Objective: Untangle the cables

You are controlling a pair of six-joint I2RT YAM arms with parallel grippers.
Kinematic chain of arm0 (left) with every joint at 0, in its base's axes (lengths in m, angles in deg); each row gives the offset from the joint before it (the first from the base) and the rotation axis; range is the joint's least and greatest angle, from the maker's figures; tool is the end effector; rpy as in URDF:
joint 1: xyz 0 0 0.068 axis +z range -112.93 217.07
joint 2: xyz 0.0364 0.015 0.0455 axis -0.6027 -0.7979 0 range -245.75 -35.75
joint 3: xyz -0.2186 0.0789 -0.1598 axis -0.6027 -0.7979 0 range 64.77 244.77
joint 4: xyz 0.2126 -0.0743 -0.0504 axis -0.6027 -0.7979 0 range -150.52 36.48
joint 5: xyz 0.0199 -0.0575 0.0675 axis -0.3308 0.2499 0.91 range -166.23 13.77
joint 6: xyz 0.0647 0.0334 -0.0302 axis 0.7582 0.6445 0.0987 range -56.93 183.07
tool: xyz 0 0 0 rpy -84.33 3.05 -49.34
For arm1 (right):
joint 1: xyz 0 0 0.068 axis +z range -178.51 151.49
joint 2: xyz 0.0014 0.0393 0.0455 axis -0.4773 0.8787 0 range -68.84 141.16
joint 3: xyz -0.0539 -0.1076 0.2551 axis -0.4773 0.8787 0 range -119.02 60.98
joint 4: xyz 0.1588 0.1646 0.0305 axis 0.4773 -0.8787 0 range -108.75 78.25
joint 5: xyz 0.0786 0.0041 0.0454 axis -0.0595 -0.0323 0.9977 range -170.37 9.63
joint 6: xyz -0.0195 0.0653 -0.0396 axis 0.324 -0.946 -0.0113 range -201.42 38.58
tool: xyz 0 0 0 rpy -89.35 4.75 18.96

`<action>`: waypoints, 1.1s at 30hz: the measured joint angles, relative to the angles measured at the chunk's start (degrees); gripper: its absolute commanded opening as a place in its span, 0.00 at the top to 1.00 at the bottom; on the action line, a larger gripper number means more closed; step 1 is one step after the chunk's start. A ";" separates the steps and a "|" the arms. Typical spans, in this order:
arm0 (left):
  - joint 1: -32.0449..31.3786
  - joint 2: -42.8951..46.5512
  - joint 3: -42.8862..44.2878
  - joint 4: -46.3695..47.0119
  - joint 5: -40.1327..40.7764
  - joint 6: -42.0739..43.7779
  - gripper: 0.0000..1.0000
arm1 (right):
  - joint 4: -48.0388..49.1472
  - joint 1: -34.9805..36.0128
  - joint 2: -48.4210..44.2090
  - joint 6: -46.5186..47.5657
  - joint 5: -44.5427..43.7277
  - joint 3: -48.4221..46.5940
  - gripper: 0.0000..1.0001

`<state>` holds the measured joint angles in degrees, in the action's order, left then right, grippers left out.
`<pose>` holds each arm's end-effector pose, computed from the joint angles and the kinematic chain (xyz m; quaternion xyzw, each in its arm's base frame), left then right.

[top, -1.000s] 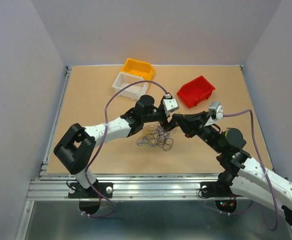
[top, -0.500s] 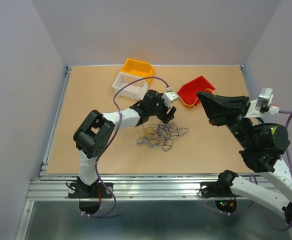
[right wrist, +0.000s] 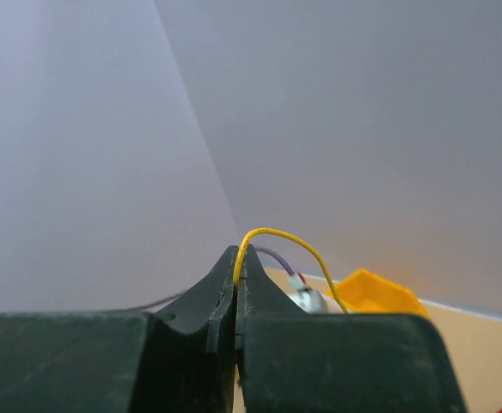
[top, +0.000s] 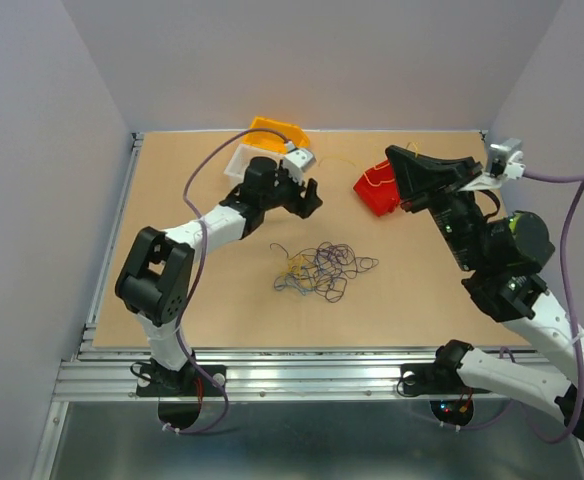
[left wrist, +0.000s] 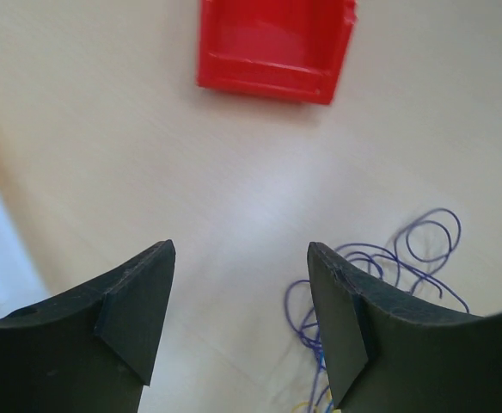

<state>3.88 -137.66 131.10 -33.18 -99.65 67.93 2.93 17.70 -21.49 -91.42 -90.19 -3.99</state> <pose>0.3325 -0.2496 0.2707 0.3701 0.6955 -0.3018 0.5369 0.1034 0.0911 0.5112 -0.0782 0.4803 0.3747 0.7892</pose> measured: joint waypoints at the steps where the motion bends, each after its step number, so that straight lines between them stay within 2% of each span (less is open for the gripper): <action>1: 1.62 0.74 0.02 0.59 -0.61 -0.83 0.26 | -0.17 0.00 0.39 0.11 -0.92 0.24 0.99; 6: 8.63 2.71 -0.15 2.21 -2.51 -4.22 0.26 | -1.46 0.00 3.78 1.29 -6.45 2.56 0.99; 11: 8.48 5.01 -2.43 2.64 -2.73 -5.05 0.25 | -1.25 -0.94 5.84 2.25 -9.73 5.79 1.00; 16: 8.46 7.63 -3.61 3.80 -2.73 -5.18 0.25 | -0.96 -8.72 9.40 -0.09 -6.67 7.06 0.99; 20: 8.55 9.16 -4.00 4.55 -2.69 -5.18 0.25 | 0.46 -21.11 14.69 -5.22 -0.17 7.82 0.99; 23: 8.55 9.27 -4.02 4.96 -2.67 -5.20 0.25 | 1.07 -26.08 19.91 -8.04 2.21 7.82 0.99; 29: 8.55 9.27 -4.09 5.20 -2.64 -5.18 0.25 | 1.38 -27.54 27.43 -10.47 3.15 7.82 0.99; 33: 8.55 9.29 -4.11 5.25 -2.67 -5.18 0.25 | 2.62 -27.78 29.88 -10.54 0.83 7.82 1.00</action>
<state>12.42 -128.37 126.99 -27.94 -102.32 62.75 5.55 -10.08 8.39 -101.96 -89.36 3.83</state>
